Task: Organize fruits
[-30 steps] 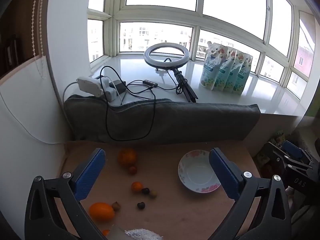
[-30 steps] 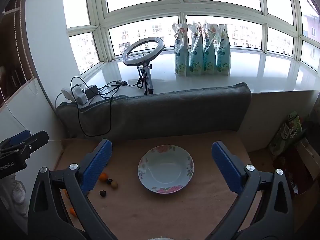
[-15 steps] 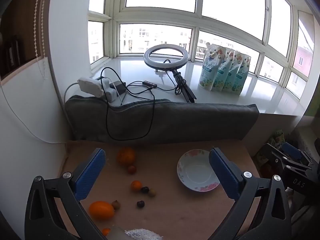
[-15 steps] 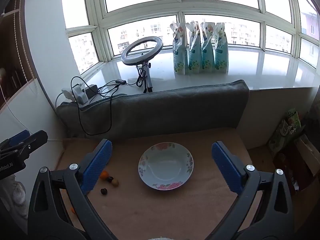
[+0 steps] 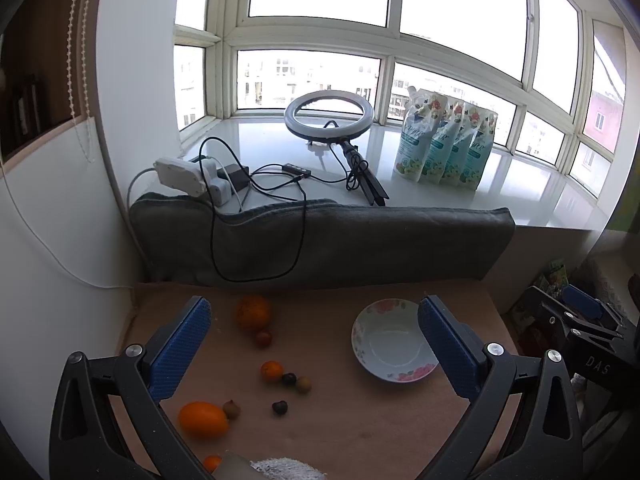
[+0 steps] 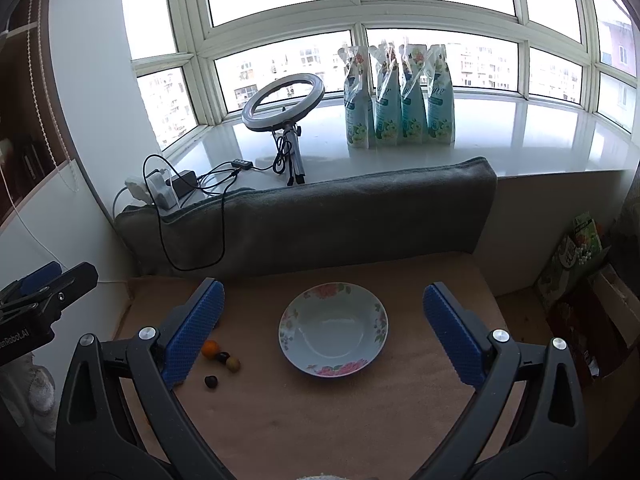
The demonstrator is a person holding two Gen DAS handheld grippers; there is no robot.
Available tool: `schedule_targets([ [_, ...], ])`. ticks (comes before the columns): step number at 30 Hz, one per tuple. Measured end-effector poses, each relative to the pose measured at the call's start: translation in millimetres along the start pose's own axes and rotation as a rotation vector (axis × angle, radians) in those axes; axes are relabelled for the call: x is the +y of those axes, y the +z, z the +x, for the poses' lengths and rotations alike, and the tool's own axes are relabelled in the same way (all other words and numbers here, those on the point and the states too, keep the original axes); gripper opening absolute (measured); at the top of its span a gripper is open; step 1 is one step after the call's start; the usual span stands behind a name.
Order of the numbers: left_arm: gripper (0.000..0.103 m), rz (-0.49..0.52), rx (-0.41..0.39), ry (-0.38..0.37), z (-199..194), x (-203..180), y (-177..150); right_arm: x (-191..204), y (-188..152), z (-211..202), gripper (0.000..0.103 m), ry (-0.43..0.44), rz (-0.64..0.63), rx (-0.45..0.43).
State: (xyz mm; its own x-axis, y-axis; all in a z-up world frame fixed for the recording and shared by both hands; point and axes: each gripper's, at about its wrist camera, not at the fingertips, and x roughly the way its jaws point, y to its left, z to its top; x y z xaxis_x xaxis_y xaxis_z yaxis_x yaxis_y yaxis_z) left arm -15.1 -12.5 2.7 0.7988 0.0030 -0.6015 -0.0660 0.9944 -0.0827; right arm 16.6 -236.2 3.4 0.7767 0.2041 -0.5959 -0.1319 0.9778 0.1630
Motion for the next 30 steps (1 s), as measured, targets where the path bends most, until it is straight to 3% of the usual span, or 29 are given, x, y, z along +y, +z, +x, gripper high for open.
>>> schedule_targets([
  [30,0.102,0.001,0.000,-0.002,-2.4,-1.1,-0.6,2.0,-3.5,0.6,0.102,0.010,0.009,0.010],
])
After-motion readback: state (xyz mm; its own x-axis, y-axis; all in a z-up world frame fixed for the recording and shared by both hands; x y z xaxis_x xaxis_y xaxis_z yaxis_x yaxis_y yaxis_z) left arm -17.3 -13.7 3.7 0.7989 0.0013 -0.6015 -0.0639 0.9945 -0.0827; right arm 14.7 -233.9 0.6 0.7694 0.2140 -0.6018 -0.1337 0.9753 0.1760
